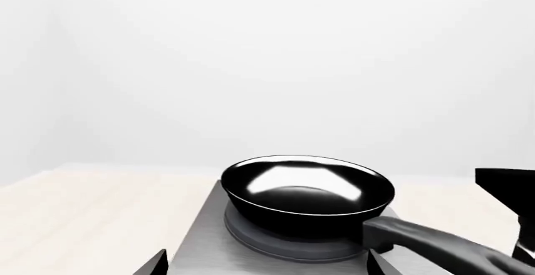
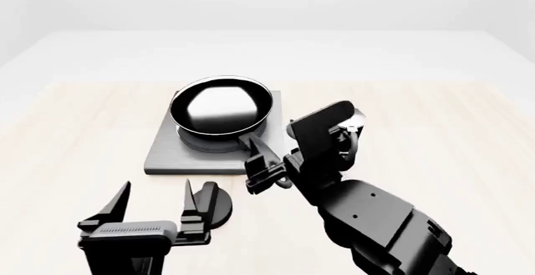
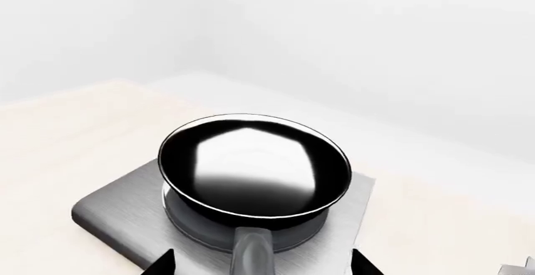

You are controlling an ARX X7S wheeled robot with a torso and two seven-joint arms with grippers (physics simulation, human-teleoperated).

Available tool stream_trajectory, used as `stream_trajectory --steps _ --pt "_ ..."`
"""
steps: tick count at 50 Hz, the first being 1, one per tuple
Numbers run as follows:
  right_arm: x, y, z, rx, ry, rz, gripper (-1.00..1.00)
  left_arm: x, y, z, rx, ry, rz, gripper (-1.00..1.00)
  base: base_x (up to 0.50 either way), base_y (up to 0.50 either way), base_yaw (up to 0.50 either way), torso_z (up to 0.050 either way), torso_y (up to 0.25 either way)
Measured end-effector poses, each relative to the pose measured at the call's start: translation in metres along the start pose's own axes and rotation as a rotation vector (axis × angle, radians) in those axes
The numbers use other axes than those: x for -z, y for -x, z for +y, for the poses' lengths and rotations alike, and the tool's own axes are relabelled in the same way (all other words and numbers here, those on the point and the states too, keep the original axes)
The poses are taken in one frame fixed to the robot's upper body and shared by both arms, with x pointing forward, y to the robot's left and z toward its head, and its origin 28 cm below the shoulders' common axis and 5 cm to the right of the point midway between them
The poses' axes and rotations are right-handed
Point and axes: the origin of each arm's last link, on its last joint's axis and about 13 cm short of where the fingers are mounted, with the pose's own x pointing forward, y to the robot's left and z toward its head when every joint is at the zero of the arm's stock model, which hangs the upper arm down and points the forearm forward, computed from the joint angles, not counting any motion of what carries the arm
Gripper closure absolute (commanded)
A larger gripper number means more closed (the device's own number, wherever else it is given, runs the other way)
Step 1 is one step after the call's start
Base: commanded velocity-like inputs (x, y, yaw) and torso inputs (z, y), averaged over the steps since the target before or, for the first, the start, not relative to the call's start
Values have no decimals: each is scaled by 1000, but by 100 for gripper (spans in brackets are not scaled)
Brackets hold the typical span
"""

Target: Put the frying pan on the stove.

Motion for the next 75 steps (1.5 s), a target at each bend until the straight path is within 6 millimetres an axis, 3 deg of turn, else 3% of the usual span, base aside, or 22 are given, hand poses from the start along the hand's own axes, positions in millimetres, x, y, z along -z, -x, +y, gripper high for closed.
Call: stream_trajectory --steps 38,75 --pt "-4 63 6 175 0 -210 -100 -16 8 1 9 -17 -50 -100 0 0 0 0 0" --pt "-28 117 20 231 7 -368 -100 -38 24 -1 40 -18 -130 -100 0 0 0 0 0"
